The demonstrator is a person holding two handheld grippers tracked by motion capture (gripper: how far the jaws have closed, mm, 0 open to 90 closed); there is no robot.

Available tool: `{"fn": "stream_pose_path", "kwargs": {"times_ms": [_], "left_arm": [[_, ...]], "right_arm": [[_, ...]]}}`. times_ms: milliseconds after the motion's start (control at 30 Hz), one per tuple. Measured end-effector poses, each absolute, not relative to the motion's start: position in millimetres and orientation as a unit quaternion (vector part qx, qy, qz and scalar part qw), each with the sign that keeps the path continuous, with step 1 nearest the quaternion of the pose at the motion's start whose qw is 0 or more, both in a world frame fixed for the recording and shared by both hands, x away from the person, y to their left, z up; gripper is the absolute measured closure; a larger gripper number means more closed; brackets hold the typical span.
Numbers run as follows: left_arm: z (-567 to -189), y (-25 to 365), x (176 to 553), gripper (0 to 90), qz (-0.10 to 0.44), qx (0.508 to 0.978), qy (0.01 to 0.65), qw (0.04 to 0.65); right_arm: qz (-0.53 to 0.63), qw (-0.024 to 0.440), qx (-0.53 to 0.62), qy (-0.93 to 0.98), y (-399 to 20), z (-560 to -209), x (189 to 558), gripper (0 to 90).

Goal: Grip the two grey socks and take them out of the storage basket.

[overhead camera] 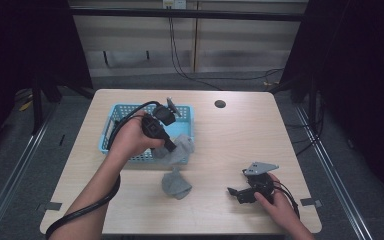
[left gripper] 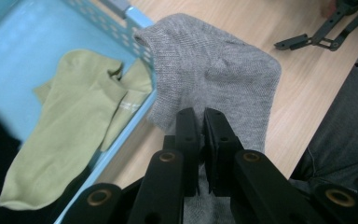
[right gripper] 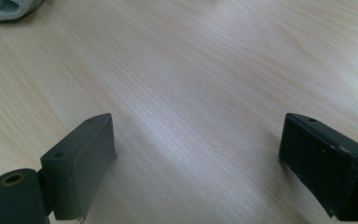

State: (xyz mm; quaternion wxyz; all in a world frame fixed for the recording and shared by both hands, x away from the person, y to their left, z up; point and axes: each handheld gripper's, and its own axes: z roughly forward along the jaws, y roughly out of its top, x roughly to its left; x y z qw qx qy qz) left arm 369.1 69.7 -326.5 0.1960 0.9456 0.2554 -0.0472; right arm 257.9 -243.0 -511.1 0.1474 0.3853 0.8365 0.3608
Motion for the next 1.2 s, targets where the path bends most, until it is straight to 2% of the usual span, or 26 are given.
{"fn": "stream_pose_path", "kwargs": {"times_ms": [533,1200], "left_arm": [[-349.4,32.9,342.5,84.9,-0.067,0.953,0.214,0.205],[-389.0,14.9,331.5,82.2,-0.07,0.958,0.198,0.194]], "right_arm": [[0.36,0.147,0.384,0.837,-243.2,-511.1,257.9,10.0],[0.36,0.148,0.384,0.837,-243.2,-511.1,257.9,10.0]]}}
